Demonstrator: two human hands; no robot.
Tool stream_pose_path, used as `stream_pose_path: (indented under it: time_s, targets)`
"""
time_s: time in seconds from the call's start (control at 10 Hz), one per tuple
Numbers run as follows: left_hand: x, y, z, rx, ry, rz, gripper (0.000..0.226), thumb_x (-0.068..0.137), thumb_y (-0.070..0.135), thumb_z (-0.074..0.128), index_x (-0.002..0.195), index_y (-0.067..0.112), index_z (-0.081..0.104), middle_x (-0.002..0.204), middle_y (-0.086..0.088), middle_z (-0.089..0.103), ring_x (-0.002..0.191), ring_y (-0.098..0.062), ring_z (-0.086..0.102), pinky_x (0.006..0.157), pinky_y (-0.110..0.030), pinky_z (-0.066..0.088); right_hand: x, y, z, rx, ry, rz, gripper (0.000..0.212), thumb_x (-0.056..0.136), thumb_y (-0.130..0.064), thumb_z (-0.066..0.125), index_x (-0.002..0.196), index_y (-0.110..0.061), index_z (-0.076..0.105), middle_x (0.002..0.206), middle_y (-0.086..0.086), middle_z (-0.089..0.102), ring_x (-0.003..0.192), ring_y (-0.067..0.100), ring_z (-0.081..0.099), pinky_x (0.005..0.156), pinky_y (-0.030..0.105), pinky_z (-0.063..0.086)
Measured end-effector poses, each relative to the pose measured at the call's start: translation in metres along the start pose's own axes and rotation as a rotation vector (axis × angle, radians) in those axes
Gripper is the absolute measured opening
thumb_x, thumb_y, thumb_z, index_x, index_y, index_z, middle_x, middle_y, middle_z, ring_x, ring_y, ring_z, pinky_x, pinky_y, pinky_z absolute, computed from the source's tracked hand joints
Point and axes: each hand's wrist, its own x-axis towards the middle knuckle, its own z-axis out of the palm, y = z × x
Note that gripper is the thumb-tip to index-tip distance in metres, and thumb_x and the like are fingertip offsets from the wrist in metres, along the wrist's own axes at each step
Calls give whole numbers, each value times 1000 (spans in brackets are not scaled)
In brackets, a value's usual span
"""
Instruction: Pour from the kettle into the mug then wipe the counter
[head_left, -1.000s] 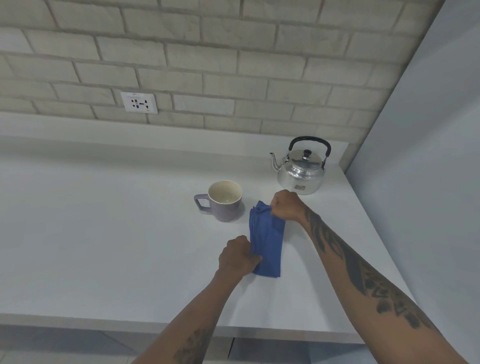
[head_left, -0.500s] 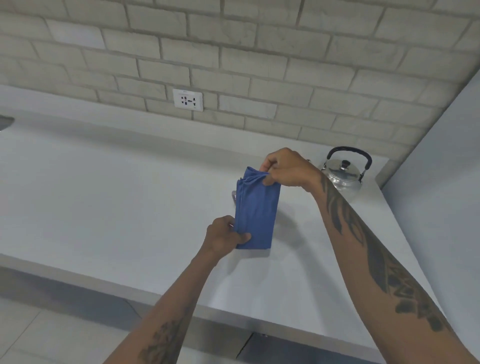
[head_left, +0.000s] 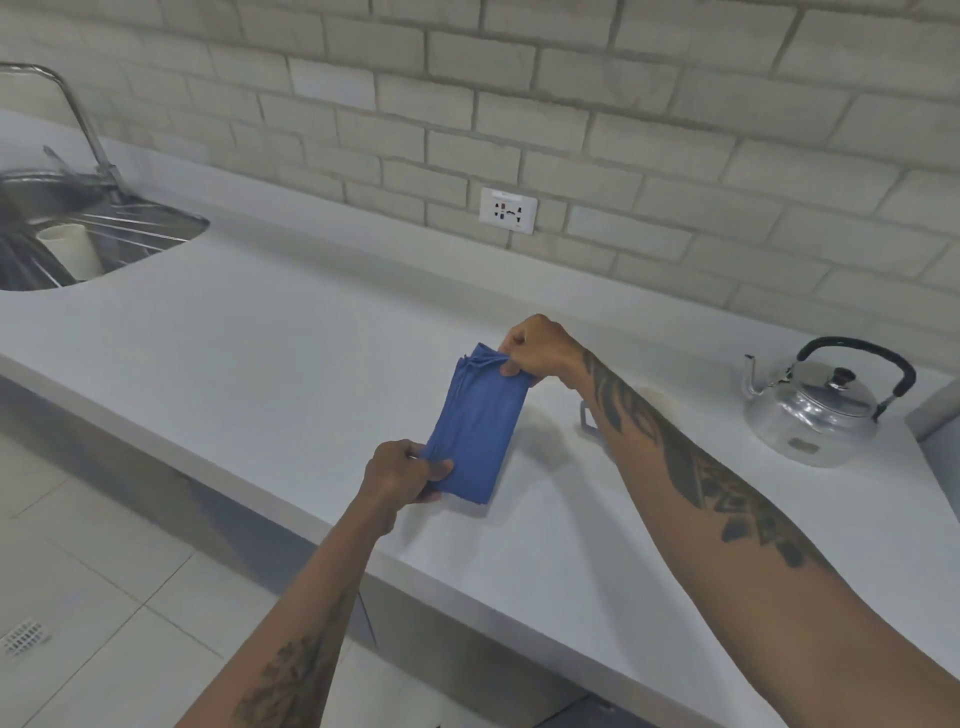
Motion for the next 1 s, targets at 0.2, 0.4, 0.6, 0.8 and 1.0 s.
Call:
stream_pose_path:
  time_s: [0.2, 0.4, 0.6, 0.8, 1.0]
  targets:
    - [13, -14, -15, 227, 46, -55, 25, 72, 11, 83, 83, 2, 62, 92, -16, 71, 67, -28, 67, 70, -37, 62, 30, 19, 61, -212, -58, 53, 11, 79, -1, 60, 72, -9, 56, 90, 14, 65, 87, 31, 66, 73, 35, 56]
    - [17, -15, -9, 574, 73, 6, 30, 71, 24, 76, 77, 10, 50, 79, -3, 55, 65, -20, 52, 59, -29, 45, 43, 38, 90, -207, 29, 149, 24, 82, -8, 53, 104, -2, 62, 114, 17, 59, 92, 33, 63, 74, 33, 52]
    - [19, -7, -12, 782, 50, 1, 40, 74, 29, 73, 105, 14, 53, 100, -1, 56, 84, -22, 55, 66, -29, 40, 43, 49, 97, -276, -12, 174, 31, 85, -7, 51, 114, -5, 60, 122, 14, 58, 105, 34, 62, 87, 37, 54]
    - [31, 8, -2, 908, 29, 63, 38, 78, 28, 65, 111, 16, 53, 102, 0, 54, 86, -23, 55, 71, -31, 42, 38, 49, 83, -294, -60, 155, 33, 85, -11, 52, 117, -6, 59, 123, 13, 58, 106, 33, 61, 90, 38, 53]
    - [34, 32, 24, 1030, 21, 164, 23, 82, 30, 61, 97, 14, 55, 80, 2, 52, 81, -24, 56, 72, -31, 44, 40, 60, 62, -294, -13, 110, 17, 80, -14, 50, 90, -4, 61, 111, 14, 62, 92, 33, 61, 75, 32, 52]
